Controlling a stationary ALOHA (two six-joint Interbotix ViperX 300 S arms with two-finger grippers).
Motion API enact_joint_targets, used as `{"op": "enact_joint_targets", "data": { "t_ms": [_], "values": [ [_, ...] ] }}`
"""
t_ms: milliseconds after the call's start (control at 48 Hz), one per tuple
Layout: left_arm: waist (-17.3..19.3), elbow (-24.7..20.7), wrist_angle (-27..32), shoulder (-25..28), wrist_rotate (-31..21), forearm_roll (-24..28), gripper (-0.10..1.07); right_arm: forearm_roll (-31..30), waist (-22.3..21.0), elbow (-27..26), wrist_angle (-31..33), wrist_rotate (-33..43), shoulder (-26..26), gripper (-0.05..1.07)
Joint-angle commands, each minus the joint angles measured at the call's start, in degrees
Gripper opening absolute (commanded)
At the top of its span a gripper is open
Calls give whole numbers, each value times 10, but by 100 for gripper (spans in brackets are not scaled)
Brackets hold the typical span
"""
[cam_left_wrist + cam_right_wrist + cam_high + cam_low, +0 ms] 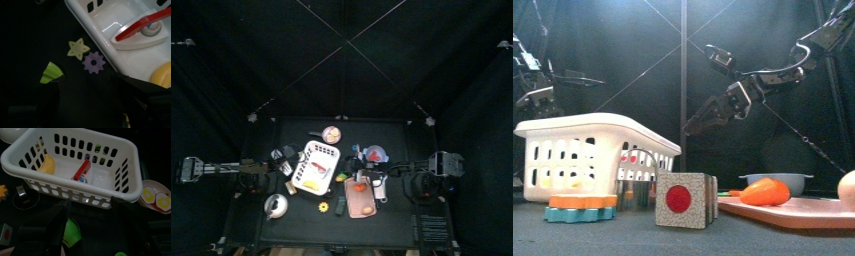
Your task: Grab purple gear
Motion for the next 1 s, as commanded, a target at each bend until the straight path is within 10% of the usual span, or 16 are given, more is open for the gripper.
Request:
{"op": "enact_joint_targets", "data": {
  "t_ms": [0, 354, 979],
  "values": [
    [11, 4, -40, 3, 0, -5, 102, 0, -1, -11, -2, 0, -8, 95],
    [18, -2, -135, 25, 1, -35, 102, 0, -2, -2, 11, 0, -18, 95],
    [60, -9, -105, 120, 1, -11, 102, 25, -15, 125, -5, 1, -165, 95]
  ]
}}
